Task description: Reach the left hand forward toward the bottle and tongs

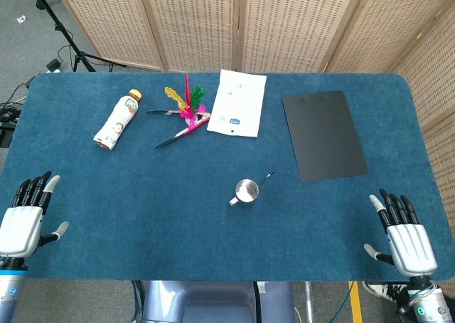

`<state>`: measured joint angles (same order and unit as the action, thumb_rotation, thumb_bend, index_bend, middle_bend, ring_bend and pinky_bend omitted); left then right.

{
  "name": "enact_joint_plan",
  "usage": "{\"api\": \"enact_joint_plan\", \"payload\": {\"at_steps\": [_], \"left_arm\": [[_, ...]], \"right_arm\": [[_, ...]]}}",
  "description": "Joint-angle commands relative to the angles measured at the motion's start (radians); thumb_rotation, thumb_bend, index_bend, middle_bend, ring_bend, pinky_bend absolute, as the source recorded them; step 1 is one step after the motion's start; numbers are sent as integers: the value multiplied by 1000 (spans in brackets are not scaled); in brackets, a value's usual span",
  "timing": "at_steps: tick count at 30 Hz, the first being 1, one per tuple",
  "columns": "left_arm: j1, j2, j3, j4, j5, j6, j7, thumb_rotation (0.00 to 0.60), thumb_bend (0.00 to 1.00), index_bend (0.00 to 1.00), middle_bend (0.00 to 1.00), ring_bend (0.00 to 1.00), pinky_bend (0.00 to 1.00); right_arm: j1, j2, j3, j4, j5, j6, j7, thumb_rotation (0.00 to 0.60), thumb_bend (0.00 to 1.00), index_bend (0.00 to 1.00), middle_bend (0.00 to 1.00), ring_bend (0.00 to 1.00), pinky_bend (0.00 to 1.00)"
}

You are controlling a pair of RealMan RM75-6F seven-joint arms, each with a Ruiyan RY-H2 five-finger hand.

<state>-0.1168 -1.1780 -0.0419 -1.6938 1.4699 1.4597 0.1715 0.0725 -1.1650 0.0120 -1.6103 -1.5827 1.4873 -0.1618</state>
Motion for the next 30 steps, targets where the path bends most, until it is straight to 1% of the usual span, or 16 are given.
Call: {"api": "enact_joint_plan", "payload": {"at_steps": [1, 19, 24, 27, 28, 30], "left_arm": [[0, 0, 0, 0, -1, -1, 1, 600, 223, 0, 0, 0, 0], [1, 3, 0, -3, -2, -1, 2, 600, 226, 0, 0, 0, 0], [2, 2, -1, -1, 6, 8, -5, 600, 232, 0, 0, 0, 0], [5, -11, -8, 7, 22, 33, -14, 600, 241, 0, 0, 2, 0], [5, -18, -12, 12, 30, 46, -19, 600, 245, 0, 3, 25, 14], [5, -30, -22, 22, 42, 67, -28, 600, 253, 0, 53, 116, 84]], "right_arm": [[0, 1, 0, -1, 1, -2, 0, 600, 105, 0, 0, 0, 0], [0, 1, -1, -3, 2, -6, -4, 600, 105, 0, 0, 0, 0], [1, 0, -2, -4, 4, -11, -9, 600, 105, 0, 0, 0, 0], [1, 1, -1, -6, 7, -11, -10, 600, 105, 0, 0, 0, 0], [1, 1, 0, -7, 7, -11, -10, 600, 105, 0, 0, 0, 0], [0, 1, 0, -7, 7, -10, -9, 600, 105, 0, 0, 0, 0]]}}
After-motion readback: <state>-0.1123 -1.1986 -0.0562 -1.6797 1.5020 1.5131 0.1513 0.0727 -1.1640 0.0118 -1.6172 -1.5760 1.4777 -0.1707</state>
